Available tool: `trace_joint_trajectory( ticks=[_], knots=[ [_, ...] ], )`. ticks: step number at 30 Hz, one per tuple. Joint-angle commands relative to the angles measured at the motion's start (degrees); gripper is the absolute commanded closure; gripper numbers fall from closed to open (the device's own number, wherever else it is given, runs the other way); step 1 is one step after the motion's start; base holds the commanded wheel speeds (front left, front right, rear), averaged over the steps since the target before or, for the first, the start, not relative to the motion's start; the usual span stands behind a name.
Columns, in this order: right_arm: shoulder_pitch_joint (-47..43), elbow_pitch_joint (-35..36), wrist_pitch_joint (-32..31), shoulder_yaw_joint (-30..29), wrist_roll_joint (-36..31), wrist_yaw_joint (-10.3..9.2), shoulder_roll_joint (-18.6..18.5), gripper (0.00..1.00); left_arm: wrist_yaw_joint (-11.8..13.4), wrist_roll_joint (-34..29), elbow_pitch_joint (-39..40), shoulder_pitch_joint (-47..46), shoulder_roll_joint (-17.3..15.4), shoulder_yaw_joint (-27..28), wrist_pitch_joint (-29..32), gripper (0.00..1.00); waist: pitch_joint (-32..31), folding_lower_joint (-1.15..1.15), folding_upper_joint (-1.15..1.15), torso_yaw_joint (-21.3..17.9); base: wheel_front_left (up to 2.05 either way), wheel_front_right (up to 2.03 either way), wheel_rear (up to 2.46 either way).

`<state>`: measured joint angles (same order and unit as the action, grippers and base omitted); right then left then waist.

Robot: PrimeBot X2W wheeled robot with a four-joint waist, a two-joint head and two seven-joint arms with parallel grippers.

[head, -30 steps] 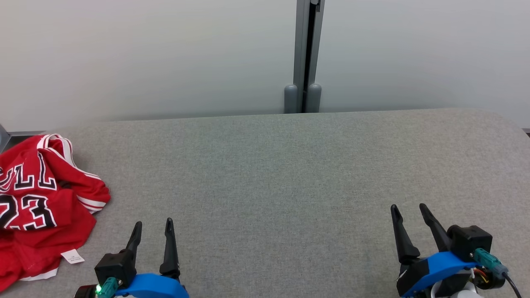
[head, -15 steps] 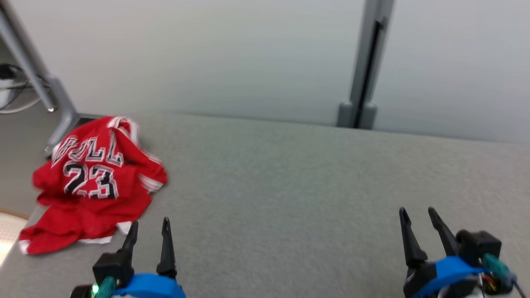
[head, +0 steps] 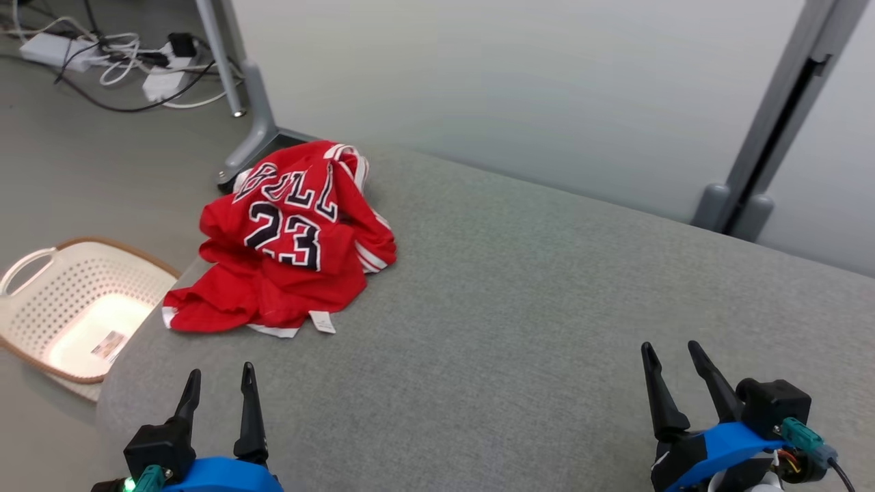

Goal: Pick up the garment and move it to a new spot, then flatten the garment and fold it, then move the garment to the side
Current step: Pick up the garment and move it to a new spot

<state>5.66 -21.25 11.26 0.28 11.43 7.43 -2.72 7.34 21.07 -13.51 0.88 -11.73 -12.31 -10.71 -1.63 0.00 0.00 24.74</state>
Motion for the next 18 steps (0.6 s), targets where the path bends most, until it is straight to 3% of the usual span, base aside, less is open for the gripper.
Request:
trace_joint_trajectory(
  ticks=[1, 8, 14, 18],
  knots=[
    [0.4, -0.2, 0.4, 0.0, 0.0, 0.11, -0.3, 0.0, 0.2, 0.1, 0.3, 0.2, -0.2, -0.1, -0.1, 0.0, 1.0, 0.0, 0.0, 1.3, 0.0, 0.0, 0.0],
    [1.1, -1.0, 0.6, 0.6, -0.1, 0.11, -0.3, 0.0, 0.9, 0.2, 1.5, 0.8, -0.1, -0.6, 0.5, 0.0, 1.3, 0.0, 0.0, 1.6, 0.0, 0.0, 0.0],
    [0.9, -0.4, 0.2, -0.1, -0.9, 0.11, -0.3, 0.0, -1.0, 3.3, 3.9, -3.5, -0.9, 0.7, 3.9, 0.0, 2.3, 0.0, 0.0, 1.3, 0.0, 0.0, 0.0],
    [1.6, 0.7, -0.2, -0.8, -1.2, 0.1, -0.3, 0.0, -2.2, 6.9, 9.8, -8.6, -3.3, 3.5, 9.7, 0.0, 4.0, 0.0, 0.0, 0.5, 0.0, 0.0, 0.0]
  ],
)
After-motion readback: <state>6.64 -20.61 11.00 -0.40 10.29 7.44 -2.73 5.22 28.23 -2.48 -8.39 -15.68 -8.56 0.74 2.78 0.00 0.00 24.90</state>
